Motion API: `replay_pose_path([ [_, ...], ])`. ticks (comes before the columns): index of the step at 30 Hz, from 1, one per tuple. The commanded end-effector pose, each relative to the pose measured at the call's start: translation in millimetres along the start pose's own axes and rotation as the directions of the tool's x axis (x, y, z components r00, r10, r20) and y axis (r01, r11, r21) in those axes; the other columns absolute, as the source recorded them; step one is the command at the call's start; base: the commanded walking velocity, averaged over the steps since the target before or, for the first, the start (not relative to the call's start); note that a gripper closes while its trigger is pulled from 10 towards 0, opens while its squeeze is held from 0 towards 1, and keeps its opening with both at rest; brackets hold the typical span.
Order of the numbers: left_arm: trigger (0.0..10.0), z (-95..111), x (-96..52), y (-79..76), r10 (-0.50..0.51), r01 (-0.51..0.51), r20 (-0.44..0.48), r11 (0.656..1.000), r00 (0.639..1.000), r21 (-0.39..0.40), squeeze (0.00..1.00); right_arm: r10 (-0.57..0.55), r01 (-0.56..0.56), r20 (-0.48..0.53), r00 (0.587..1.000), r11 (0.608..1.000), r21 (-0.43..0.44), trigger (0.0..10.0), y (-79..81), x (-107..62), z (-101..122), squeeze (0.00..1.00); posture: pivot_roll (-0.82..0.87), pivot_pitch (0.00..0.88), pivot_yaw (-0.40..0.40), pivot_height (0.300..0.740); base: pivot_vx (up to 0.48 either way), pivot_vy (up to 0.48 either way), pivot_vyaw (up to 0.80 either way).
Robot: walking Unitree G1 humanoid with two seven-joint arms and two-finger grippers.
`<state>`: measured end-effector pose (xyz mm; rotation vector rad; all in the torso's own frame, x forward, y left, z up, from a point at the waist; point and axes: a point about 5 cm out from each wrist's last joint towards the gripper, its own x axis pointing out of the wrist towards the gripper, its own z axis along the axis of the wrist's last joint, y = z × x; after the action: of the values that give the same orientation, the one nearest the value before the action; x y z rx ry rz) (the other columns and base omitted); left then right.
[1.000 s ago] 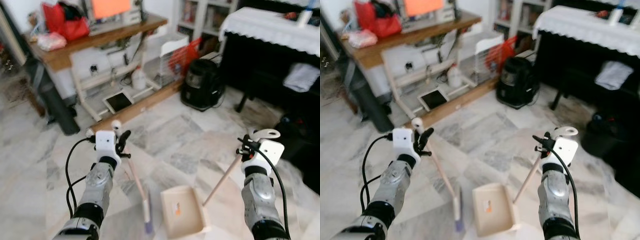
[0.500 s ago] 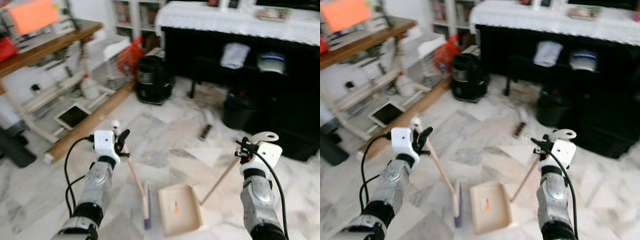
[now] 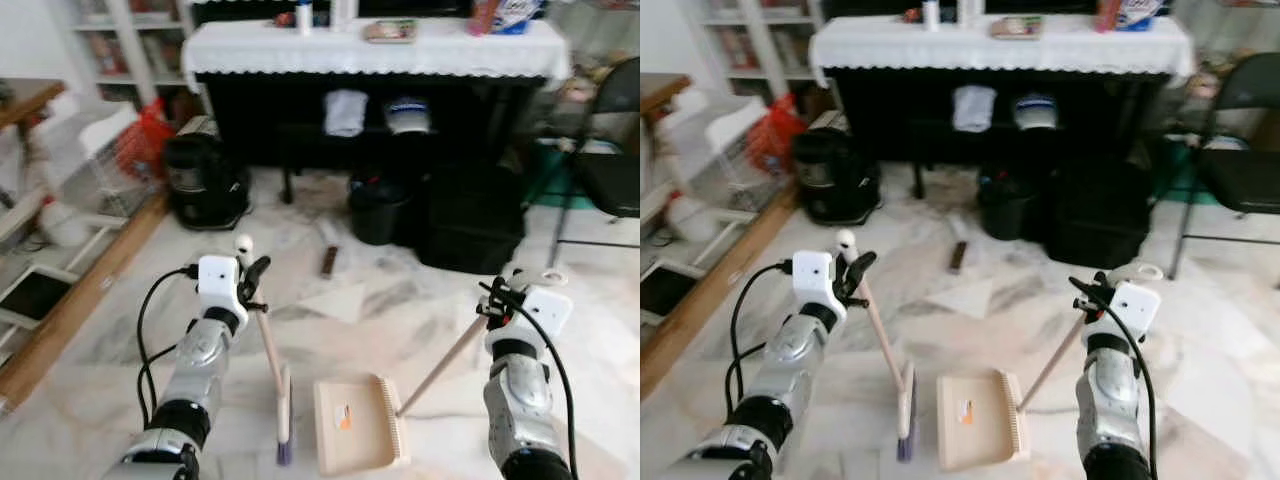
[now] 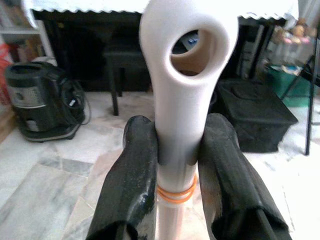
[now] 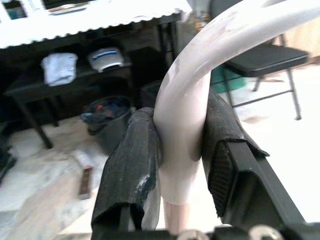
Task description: Sweep floor
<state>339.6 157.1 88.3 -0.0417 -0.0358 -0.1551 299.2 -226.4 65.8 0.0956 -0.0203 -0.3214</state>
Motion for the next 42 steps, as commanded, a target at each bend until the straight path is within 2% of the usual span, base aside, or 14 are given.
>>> replay_pose_path([
  [1,10.0,8,4.8,0.2,-0.002,0.002,0.027,1.000,1.000,0.002,0.00,0.006,-0.007,0.043,0.999,1.000,0.015,10.0,4.2,3.0,9,0.00,-0.18,0.000,0.074,0.740,0.000,0.000,-0.80],
  [5,10.0,9,5.0,-0.4,-0.001,0.001,0.029,1.000,1.000,0.000,0.00,0.006,-0.007,0.050,0.999,1.000,0.018,10.0,4.4,3.8,10,0.00,-0.18,0.000,0.071,0.740,0.000,0.000,-0.80],
  [20,10.0,8,5.7,-2.6,0.009,-0.008,0.028,1.000,1.000,-0.018,0.00,0.024,-0.025,0.061,0.998,1.000,0.009,10.0,6.3,6.9,14,0.00,-0.19,0.009,0.057,0.740,0.000,0.000,0.00],
  [32,10.0,10,8.3,0.7,-0.020,0.020,0.016,1.000,1.000,0.000,0.00,0.002,-0.004,0.079,0.997,0.999,0.032,10.0,11.9,3.6,15,0.00,-0.23,0.001,0.112,0.740,0.000,0.000,-0.80],
  [42,10.0,12,11.4,-0.7,-0.053,0.053,0.003,0.999,0.999,0.005,0.00,0.004,-0.008,0.091,0.996,0.999,0.041,10.0,20.4,1.2,14,0.00,-0.23,0.000,0.140,0.740,0.000,0.000,0.00],
])
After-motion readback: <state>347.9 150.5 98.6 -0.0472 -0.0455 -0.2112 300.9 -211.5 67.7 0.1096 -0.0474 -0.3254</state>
